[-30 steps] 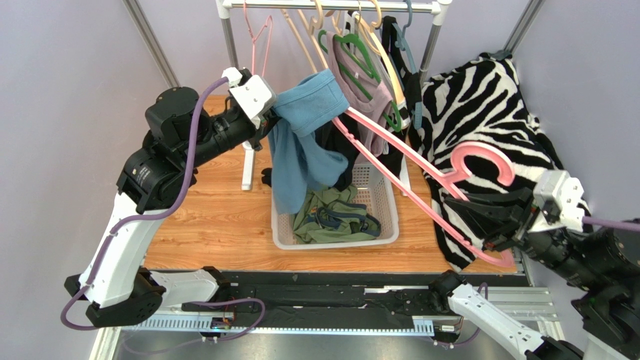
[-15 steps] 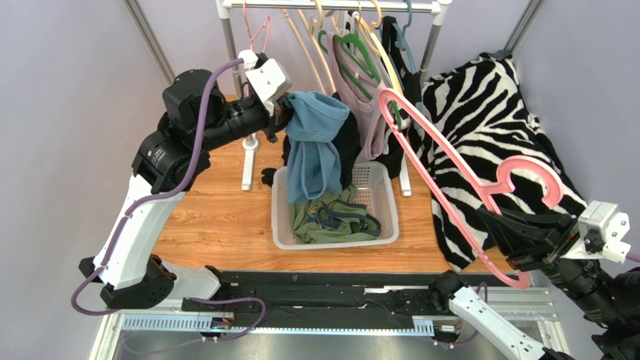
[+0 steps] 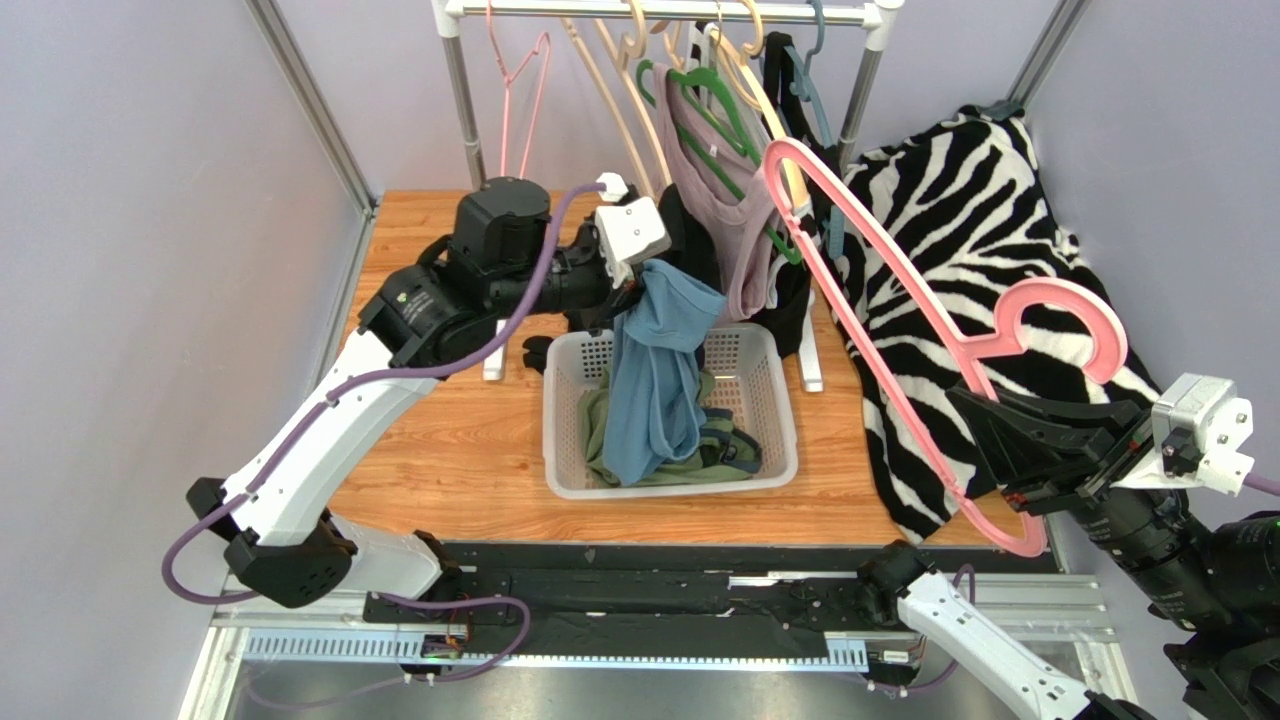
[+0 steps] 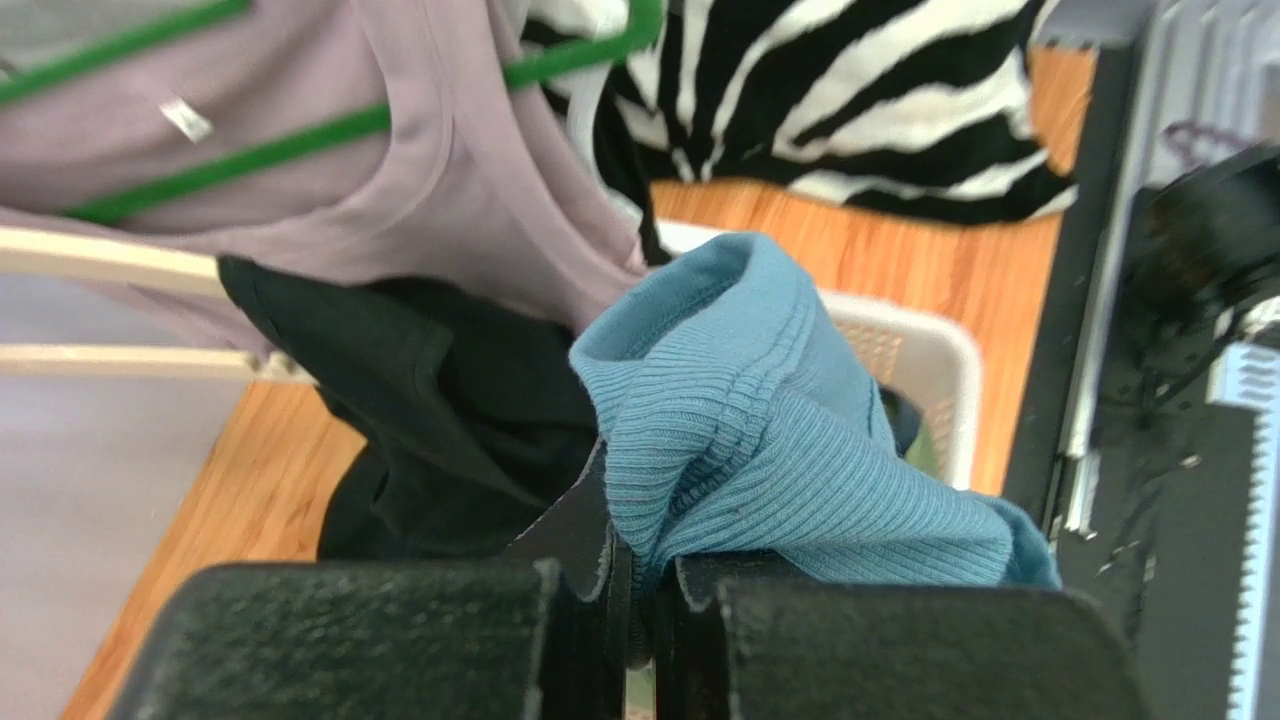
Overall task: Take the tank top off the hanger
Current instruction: Remove the tank top from the hanger, then place the hanger at the clothesline.
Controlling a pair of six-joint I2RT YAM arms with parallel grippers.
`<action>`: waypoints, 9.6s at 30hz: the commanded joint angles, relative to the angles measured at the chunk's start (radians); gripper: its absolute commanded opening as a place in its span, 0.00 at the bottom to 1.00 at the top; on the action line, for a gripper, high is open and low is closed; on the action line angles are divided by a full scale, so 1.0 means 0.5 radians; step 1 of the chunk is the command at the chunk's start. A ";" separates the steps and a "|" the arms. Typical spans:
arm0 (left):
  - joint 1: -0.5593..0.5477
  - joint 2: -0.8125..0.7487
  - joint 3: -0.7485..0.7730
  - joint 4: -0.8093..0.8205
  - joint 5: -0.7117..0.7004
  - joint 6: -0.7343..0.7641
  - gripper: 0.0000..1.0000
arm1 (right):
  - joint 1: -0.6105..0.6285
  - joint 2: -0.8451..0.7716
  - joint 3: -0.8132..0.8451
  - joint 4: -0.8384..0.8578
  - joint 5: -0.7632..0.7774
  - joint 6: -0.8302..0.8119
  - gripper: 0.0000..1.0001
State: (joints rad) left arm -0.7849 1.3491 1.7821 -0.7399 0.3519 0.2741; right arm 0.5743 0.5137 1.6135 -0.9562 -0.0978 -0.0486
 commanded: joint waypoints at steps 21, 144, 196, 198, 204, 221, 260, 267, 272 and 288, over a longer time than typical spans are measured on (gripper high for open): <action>-0.065 -0.636 0.093 -1.008 0.606 0.719 0.99 | -0.007 0.335 -0.079 -0.149 -0.623 -0.197 0.00; 0.303 -1.085 -0.137 -0.269 -1.062 -0.797 0.00 | 0.217 1.003 0.059 0.712 0.288 0.168 1.00; 0.303 -1.047 -0.297 -0.318 -1.201 -0.904 0.00 | 0.349 2.372 0.458 1.213 0.880 0.171 0.14; 0.306 -1.069 -0.355 -0.333 -1.164 -0.926 0.00 | 0.349 2.372 0.455 1.213 0.886 0.177 0.00; 0.303 -1.066 -0.447 -0.376 -1.149 -0.971 0.00 | 0.349 2.274 0.393 1.219 0.898 0.189 0.00; 0.303 -0.848 -0.319 -0.407 -1.192 -0.971 0.00 | 0.349 2.071 0.470 0.900 1.552 0.134 0.00; 0.333 -0.465 0.001 -0.598 -1.317 -0.978 0.00 | 0.361 2.096 0.495 0.842 1.484 0.116 0.00; 0.333 -0.253 0.139 -0.361 -1.471 -0.806 0.00 | 0.367 2.010 0.369 0.860 1.454 0.128 0.00; 0.333 -0.128 0.234 -0.272 -1.538 -0.720 0.00 | 0.364 1.970 0.314 0.863 1.414 0.155 0.00; 0.431 0.244 0.614 -0.254 -1.410 -0.625 0.00 | 0.441 1.866 0.148 0.894 1.380 0.211 0.00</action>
State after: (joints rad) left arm -0.6006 1.4437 2.0426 -0.8932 -0.3717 -0.0505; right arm 0.7826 1.5070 1.7023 -0.5613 0.5922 0.0402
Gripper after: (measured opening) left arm 0.135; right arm 0.118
